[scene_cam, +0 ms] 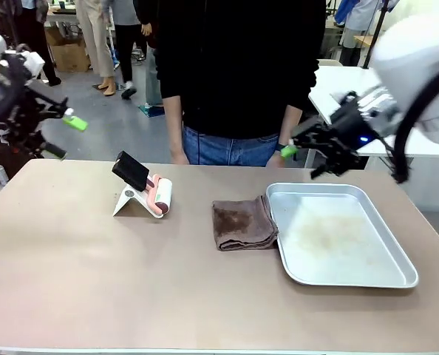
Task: Clean the surface of the table.
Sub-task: Return the Lint Roller and towel to their original positions.
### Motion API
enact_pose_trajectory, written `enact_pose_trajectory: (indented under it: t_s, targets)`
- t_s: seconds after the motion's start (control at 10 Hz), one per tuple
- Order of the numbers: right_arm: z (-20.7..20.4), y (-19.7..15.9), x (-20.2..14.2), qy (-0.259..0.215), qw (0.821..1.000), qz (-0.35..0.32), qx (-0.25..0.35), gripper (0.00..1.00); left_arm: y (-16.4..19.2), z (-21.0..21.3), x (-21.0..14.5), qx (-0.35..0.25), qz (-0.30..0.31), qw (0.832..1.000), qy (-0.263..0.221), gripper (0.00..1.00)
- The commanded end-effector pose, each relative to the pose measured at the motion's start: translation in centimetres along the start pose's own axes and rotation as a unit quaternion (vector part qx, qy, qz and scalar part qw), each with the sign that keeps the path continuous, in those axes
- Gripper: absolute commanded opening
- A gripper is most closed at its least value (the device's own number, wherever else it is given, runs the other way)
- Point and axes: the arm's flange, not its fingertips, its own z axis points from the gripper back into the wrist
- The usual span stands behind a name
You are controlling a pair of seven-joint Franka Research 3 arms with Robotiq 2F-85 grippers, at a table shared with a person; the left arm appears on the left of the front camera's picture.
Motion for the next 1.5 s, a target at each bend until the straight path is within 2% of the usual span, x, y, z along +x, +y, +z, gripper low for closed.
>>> enact_pose_trajectory:
  t_s: [0.0,0.1,0.2,0.3,0.4,0.6,0.9,1.0,1.1,1.2,1.4]
  targets:
    - [5.4,-4.2,-2.7,0.029,0.998,-0.056,0.02,1.0,1.2,1.8,-4.2,-0.025,-0.013,0.999,0.018,1.0]
    - [7.8,-6.0,-3.8,0.03,0.996,-0.075,0.03,1.0,1.7,2.3,-5.8,-0.036,-0.028,0.998,0.033,1.0]
    - [10.1,-7.8,-4.8,0.037,0.994,-0.087,0.045,1.0,2.6,2.6,-7.0,-0.024,-0.004,0.999,0.025,1.0]
    - [11.5,-9.1,-5.6,0.039,0.993,-0.092,0.061,1.0,3.5,2.7,-7.9,-0.028,-0.004,0.999,0.037,1.0]
    - [12.8,-10.5,-6.0,0.051,0.99,-0.099,0.088,1.0,4.4,2.8,-8.4,-0.04,0.008,0.999,0.025,1.0]
    - [14.1,-13.9,-5.8,0.105,0.969,-0.141,0.176,1.0,7.0,4.1,-9.2,-0.105,-0.003,0.994,0.0,1.0]
    - [14.5,-17.2,-5.8,0.202,0.924,-0.109,0.307,1.0,11.6,7.1,-9.8,-0.217,-0.002,0.975,-0.051,1.0]
    - [14.6,-17.8,-5.7,0.187,0.917,-0.126,0.33,1.0,13.2,8.4,-10.2,-0.245,0.009,0.965,-0.089,1.0]
    - [14.6,-18.1,-5.3,0.151,0.914,-0.147,0.348,1.0,14.1,8.9,-10.1,-0.275,0.026,0.953,-0.122,1.0]
    - [13.8,-16.9,-7.0,0.18,0.929,-0.118,0.302,1.0,11.9,7.2,-10.8,-0.203,0.015,0.977,-0.066,1.0]
    - [13.8,-16.9,-7.0,0.18,0.929,-0.118,0.302,1.0,11.9,7.2,-10.8,-0.203,0.015,0.977,-0.066,1.0]
